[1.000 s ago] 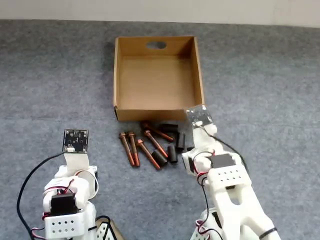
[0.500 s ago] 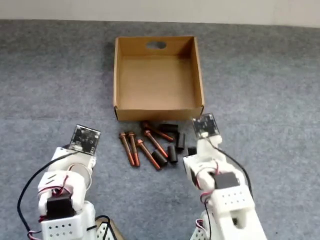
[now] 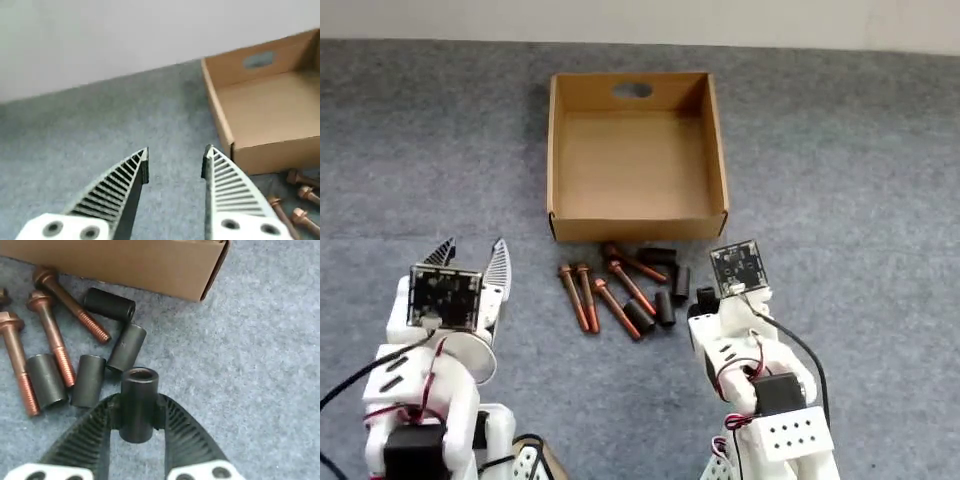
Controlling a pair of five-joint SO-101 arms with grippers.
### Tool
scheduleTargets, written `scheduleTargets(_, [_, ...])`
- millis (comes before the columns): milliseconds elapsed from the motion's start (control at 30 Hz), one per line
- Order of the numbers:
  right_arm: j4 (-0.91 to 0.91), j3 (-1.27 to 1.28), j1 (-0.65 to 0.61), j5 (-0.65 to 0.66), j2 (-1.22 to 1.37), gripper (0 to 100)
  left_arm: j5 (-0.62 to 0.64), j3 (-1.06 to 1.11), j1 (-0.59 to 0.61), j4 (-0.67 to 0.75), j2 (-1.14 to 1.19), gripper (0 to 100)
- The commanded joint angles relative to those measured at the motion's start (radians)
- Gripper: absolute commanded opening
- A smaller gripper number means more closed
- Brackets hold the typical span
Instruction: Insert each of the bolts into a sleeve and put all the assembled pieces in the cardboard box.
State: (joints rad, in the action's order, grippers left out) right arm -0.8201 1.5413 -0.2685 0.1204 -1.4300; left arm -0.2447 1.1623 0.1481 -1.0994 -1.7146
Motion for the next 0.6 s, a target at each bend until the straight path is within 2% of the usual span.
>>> scheduleTargets(0, [-0.004, -0.007, 0.008, -0.012, -0.013, 0.6, 0.011, -0.064, -0.051, 0.021, 0.222, 18])
scheduleTargets(267, [-0.004, -0.005, 0.012, -0.012, -0.013, 0.6, 0.012, -0.111, -0.194, 0.028, 0.803, 18])
scheduleTargets(367, [-0.004, -0.005, 0.012, -0.012, -0.013, 0.6, 0.012, -0.111, -0.242, 0.086, 0.937, 18])
scheduleTargets(567, [-0.004, -0.005, 0.013, -0.011, -0.013, 0.6, 0.043, -0.113, -0.246, 0.244, 1.082, 18])
